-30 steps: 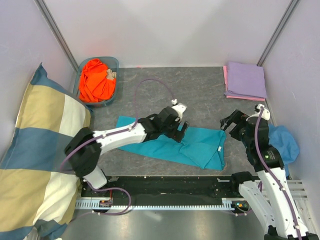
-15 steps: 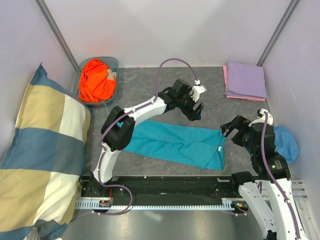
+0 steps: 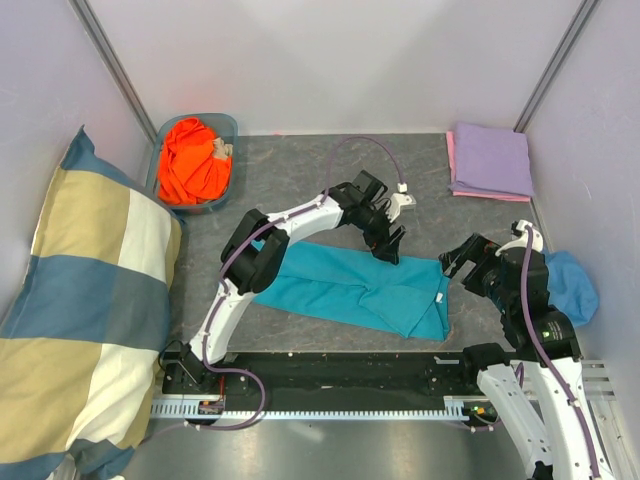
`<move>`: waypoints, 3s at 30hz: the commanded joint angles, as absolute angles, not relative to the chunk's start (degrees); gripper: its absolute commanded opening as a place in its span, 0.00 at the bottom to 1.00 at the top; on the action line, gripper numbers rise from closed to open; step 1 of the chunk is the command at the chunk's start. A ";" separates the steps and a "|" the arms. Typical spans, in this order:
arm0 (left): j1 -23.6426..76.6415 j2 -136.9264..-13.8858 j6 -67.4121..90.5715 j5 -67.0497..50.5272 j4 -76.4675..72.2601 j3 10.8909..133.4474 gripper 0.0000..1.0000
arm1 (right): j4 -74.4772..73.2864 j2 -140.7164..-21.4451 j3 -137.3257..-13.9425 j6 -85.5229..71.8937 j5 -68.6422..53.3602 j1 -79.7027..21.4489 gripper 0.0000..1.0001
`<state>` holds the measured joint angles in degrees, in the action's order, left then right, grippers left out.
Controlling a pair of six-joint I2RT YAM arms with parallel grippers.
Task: Fold and stack the t-shirts
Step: Rotate the tshirt 90 degrees
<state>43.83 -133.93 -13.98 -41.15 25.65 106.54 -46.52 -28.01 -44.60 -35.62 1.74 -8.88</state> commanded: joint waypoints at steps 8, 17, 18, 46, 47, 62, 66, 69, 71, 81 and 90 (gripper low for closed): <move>46.31 -136.67 -17.49 -42.10 26.19 106.88 0.88 | -47.90 -26.81 -45.18 -35.60 1.40 -9.14 0.98; 48.16 -139.22 -17.14 -40.78 26.63 107.93 0.62 | -48.87 -25.93 -45.18 -35.68 2.11 -9.05 0.98; 48.16 -139.48 -17.05 -40.78 26.80 108.54 0.45 | -48.95 -26.01 -45.35 -35.51 2.28 -9.14 0.98; 25.51 -153.99 39.62 -20.24 17.67 138.43 0.02 | -48.78 -24.61 -39.12 -38.93 0.62 -9.05 0.98; 24.44 -153.90 41.90 -19.17 17.23 138.08 0.02 | -48.52 -24.70 -38.68 -39.11 0.27 -9.05 0.98; 16.79 -153.72 54.58 -3.79 18.89 137.64 0.02 | -27.02 -32.24 -23.83 -46.49 -9.48 -9.23 0.98; 16.00 -153.20 52.21 -2.20 20.39 136.94 0.02 | -15.05 -44.69 -22.85 -48.25 -8.54 -14.30 0.98; 14.94 -152.67 50.80 -1.41 21.09 135.53 0.02 | -9.15 -56.28 -26.88 -48.25 -2.23 -22.02 0.98; 13.98 -152.40 50.63 -1.41 21.53 134.74 0.02 | -6.35 -61.94 -31.28 -48.60 -0.36 -25.47 0.98; 9.58 -149.94 50.10 -0.18 22.85 131.58 0.02 | 5.97 -81.89 -39.20 -58.00 7.12 -41.90 0.98; 7.47 -146.96 47.11 3.60 24.43 126.66 0.02 | 12.48 -95.43 -44.55 -63.63 9.75 -49.21 0.95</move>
<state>8.21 -150.30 51.16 -0.91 20.51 129.45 7.75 -90.56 -40.75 -60.25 6.98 -47.51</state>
